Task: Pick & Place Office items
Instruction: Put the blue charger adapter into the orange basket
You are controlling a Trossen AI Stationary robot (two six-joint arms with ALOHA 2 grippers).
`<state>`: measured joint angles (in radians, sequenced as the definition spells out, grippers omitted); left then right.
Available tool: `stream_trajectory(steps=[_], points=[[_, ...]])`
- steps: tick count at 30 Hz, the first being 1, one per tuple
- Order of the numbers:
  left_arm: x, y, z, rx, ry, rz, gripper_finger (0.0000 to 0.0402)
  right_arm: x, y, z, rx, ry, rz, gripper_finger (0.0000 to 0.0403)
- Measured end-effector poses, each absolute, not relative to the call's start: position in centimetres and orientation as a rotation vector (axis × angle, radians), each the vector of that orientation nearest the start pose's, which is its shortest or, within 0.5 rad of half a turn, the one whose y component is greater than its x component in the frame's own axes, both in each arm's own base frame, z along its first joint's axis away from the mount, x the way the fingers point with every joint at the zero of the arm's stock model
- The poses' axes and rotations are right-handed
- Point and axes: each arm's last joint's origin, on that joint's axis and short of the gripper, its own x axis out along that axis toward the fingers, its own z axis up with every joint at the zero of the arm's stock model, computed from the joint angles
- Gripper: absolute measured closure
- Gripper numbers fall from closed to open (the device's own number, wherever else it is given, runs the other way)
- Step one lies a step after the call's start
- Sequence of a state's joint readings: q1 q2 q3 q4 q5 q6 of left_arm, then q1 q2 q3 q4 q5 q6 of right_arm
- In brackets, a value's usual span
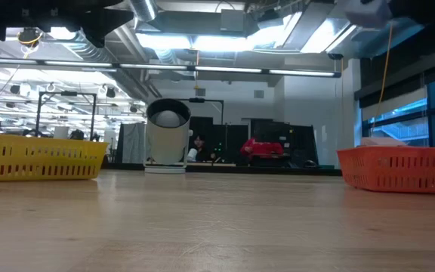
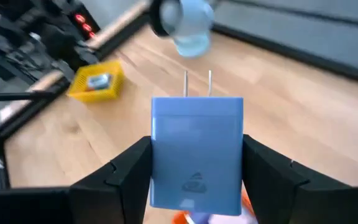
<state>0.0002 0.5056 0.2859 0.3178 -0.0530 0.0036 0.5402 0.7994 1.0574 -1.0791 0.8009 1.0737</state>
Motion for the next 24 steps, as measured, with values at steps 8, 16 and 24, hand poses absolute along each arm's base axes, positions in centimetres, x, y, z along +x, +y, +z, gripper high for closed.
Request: stream_trajectory(steps=[8, 16, 24], points=[[13.7, 0.2, 24.6, 0.001, -0.096, 0.066, 0.019, 10.7, 3.6, 34.0, 0.638, 0.572, -0.584, 0.0192], [13.7, 0.6, 24.4, -0.001, -0.079, 0.152, 0.019, 12.1, 3.9, 32.5, 0.705, 0.781, -0.642, 0.0192], [13.7, 1.0, 24.2, -0.005, -0.062, 0.179, 0.019, 13.5, 4.1, 31.1, 0.724, 0.985, -0.701, 0.0192]])
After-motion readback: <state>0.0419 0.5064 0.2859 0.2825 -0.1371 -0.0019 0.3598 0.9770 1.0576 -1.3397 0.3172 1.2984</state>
